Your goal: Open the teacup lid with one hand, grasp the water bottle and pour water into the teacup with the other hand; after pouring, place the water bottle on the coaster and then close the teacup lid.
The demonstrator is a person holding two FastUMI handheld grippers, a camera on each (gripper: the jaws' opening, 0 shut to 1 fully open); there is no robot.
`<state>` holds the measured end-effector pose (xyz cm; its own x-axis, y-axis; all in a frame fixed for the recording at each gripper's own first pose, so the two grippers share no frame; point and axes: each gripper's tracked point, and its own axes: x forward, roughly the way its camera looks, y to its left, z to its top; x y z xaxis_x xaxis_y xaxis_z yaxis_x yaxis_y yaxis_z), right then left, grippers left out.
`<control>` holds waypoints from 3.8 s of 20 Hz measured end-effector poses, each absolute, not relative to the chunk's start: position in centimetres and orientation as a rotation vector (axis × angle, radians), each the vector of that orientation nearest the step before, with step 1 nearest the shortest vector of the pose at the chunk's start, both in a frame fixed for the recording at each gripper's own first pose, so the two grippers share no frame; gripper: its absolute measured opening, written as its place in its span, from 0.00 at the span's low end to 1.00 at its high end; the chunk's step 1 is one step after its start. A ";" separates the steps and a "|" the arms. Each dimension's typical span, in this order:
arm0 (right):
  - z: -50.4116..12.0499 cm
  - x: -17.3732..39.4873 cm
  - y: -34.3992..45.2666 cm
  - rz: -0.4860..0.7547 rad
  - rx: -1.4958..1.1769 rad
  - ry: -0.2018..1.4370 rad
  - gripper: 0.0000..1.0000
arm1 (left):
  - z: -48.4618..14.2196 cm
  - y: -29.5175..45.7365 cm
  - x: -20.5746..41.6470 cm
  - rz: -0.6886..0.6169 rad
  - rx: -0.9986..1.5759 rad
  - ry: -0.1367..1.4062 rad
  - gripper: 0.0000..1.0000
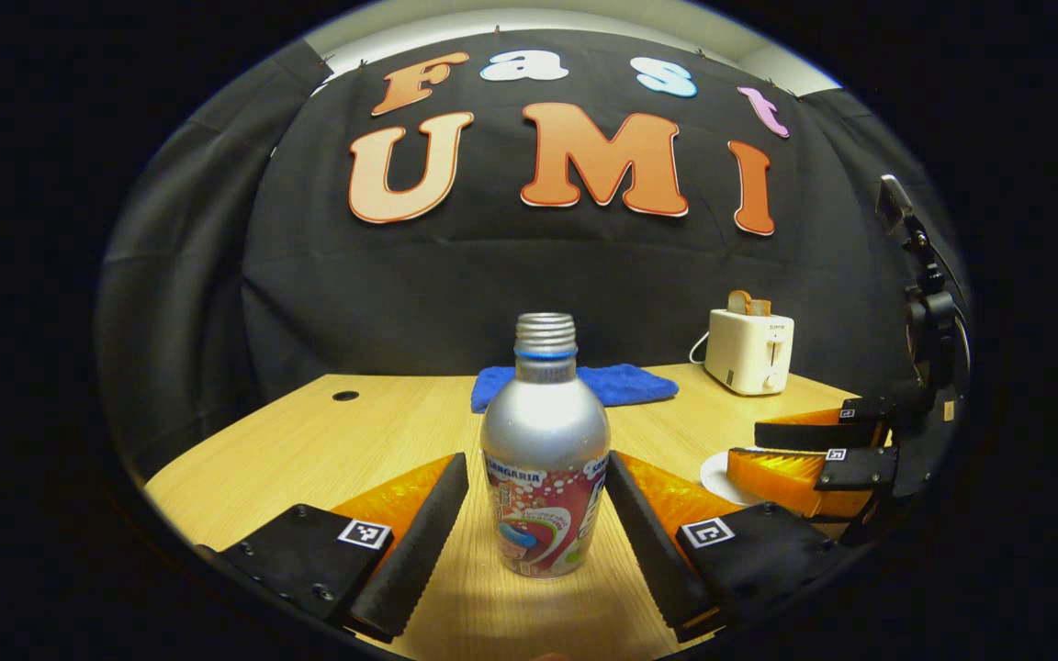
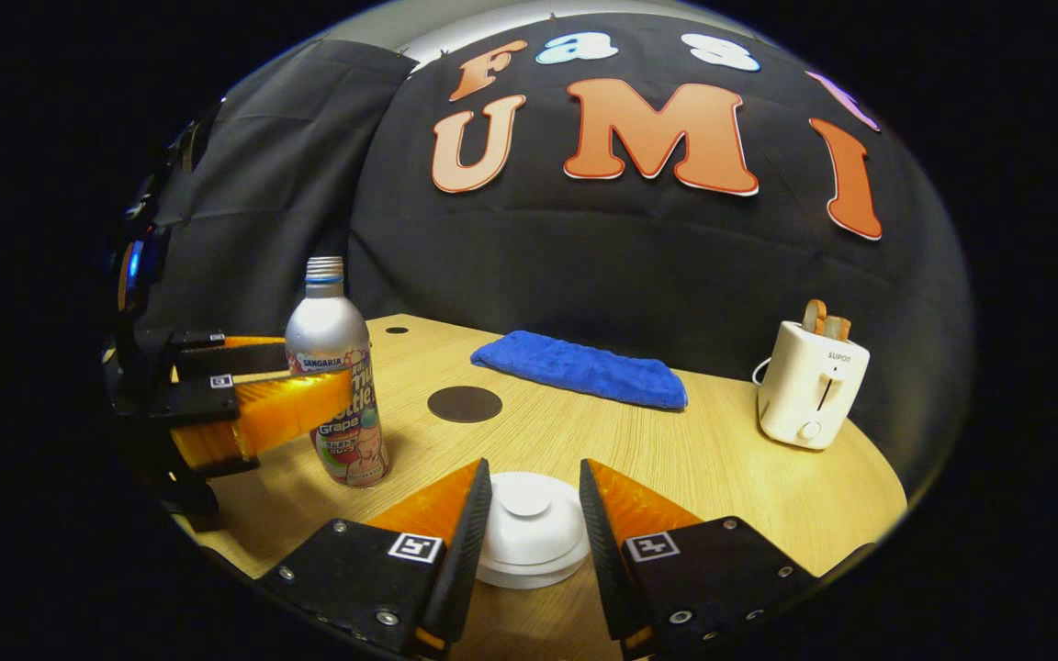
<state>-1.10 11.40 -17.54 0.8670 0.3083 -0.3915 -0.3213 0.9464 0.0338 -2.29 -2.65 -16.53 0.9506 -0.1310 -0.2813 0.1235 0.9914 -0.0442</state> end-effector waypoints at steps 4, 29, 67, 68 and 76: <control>-17.7 -1.0 11.6 0.339 -0.031 0.412 0.44 | -17.6 -2.6 -1.9 -0.129 -0.038 0.309 0.99; -12.5 -1.4 2.2 0.174 0.024 0.295 0.22 | -14.8 -2.0 -0.6 -0.065 0.456 0.242 0.85; -12.7 -3.9 -5.7 0.077 0.024 0.240 0.22 | -10.3 -7.2 -0.1 -0.164 1.778 -0.007 0.86; -12.6 -4.0 -5.8 0.077 0.021 0.239 0.22 | -10.2 -7.4 -0.1 -0.169 1.793 -0.015 0.82; -12.4 -4.4 -5.7 0.083 0.011 0.232 0.22 | -9.4 -8.1 0.4 -0.179 1.895 -0.067 0.83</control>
<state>-4.44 -5.72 -12.44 0.9699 0.0835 -0.2288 -0.0809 0.9965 0.0209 0.42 -8.10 -9.44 0.9866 -0.1351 -0.0911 0.0426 -0.3259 0.9444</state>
